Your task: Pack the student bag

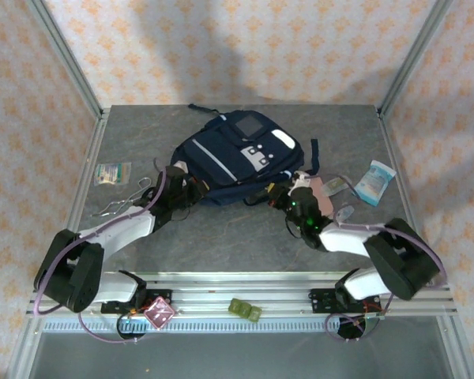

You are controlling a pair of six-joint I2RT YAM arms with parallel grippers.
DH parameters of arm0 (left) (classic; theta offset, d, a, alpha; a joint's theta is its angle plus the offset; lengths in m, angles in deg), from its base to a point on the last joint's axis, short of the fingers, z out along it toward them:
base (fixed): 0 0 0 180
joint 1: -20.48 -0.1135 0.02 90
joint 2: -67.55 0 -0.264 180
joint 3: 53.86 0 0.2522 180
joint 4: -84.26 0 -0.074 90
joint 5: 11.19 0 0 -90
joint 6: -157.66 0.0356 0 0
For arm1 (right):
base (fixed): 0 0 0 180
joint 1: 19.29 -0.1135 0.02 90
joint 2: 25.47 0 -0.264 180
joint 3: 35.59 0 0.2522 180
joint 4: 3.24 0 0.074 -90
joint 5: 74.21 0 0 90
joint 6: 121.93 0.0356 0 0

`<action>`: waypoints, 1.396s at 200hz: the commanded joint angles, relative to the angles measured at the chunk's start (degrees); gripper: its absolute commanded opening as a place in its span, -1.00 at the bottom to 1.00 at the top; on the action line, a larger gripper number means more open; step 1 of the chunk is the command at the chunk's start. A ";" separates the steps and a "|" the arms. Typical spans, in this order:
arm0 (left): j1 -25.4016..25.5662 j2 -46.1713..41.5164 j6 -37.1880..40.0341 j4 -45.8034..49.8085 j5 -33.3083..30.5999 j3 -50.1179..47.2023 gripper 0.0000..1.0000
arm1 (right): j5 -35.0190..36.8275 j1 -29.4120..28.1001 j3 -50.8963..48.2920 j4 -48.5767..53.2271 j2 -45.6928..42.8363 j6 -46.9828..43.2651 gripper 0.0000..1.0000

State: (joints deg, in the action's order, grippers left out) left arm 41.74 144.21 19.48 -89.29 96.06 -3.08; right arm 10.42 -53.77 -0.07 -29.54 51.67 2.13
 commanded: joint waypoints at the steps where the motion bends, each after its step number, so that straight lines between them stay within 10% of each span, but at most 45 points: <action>1: -2.09 2.40 11.61 2.40 -11.97 4.52 -1.00 | -2.23 0.47 -1.72 3.68 -6.72 -4.13 -0.82; 32: -2.21 6.73 16.76 5.13 -17.34 8.09 -1.00 | -3.08 1.13 1.00 12.63 -9.09 -1.42 0.07; 59: -2.27 8.16 15.90 8.32 -18.55 10.25 -0.03 | -6.23 3.52 7.27 18.58 -7.18 4.42 0.18; 85: -2.19 5.67 12.64 9.36 -16.93 9.60 0.27 | -7.71 5.60 17.64 33.20 -1.63 7.94 0.18; 154: 4.17 -6.85 4.57 4.51 -10.48 3.39 0.34 | -11.53 11.83 22.36 41.68 3.49 13.22 0.20; 279: 11.70 6.87 3.23 -7.63 -9.88 3.67 0.29 | -13.12 15.58 37.24 42.91 22.21 10.65 0.09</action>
State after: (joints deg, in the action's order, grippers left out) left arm 53.24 150.24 23.00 -93.70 87.74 0.68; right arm -1.86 -38.58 36.72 12.67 70.84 12.45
